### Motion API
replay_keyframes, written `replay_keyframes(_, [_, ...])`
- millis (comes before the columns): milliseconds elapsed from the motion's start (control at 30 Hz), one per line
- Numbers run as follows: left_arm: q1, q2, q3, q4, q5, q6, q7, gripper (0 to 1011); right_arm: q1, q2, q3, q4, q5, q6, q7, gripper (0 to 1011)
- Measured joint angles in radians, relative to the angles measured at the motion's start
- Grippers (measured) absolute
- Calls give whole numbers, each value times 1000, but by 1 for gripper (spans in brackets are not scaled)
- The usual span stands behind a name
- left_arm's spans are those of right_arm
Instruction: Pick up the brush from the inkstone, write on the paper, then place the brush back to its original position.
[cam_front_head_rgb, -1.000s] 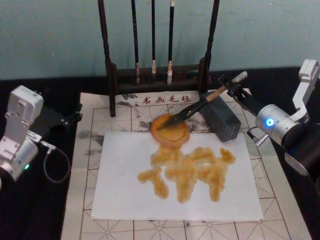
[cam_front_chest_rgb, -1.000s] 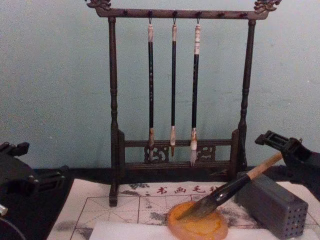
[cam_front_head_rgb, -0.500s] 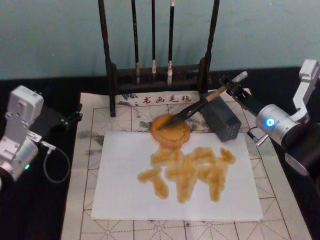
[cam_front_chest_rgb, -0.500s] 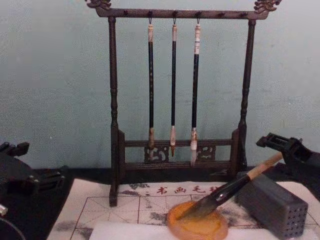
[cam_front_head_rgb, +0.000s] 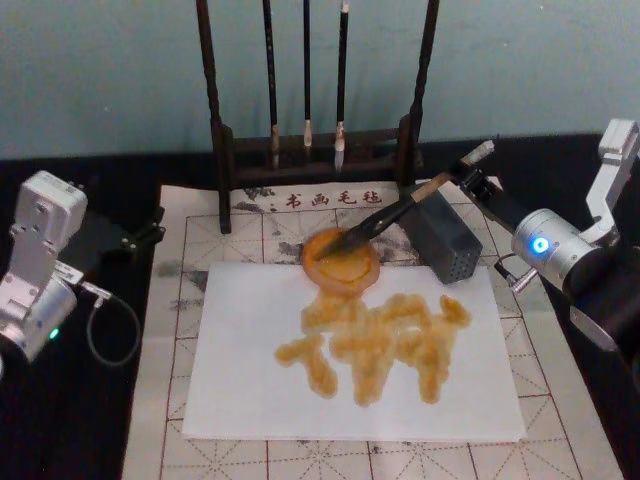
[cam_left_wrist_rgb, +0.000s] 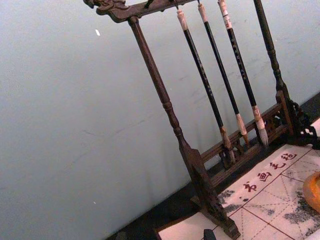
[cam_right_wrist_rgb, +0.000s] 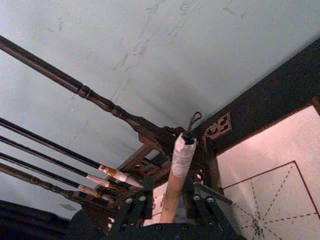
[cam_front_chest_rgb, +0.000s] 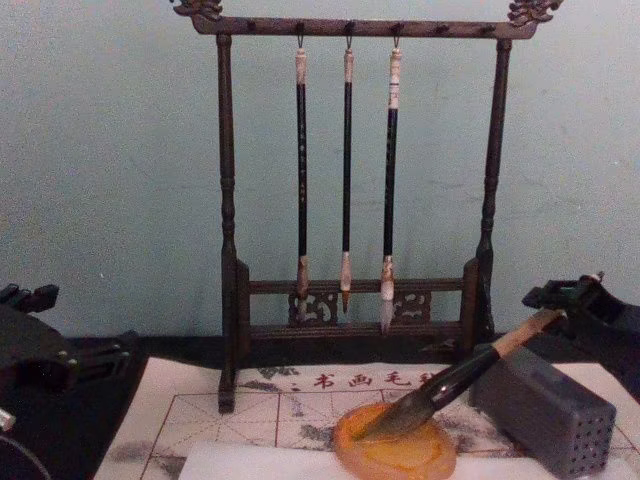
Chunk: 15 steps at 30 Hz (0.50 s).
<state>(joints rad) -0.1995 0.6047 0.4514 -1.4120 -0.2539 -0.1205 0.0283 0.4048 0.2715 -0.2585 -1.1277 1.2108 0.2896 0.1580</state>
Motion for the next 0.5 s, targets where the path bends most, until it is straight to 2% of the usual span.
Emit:
replay_keyframes(33, [0,0,0,0,0,0,0,1001,0,0,0,0,0,0,0,360])
replay_keyframes(233, [0,0,0,0,0,0,0,1001,0,0,0,0,0,0,0,209])
replay_keyframes(500, [0,0,0,0,0,0,0,1001,0,0,0,0,-1,0,0,192])
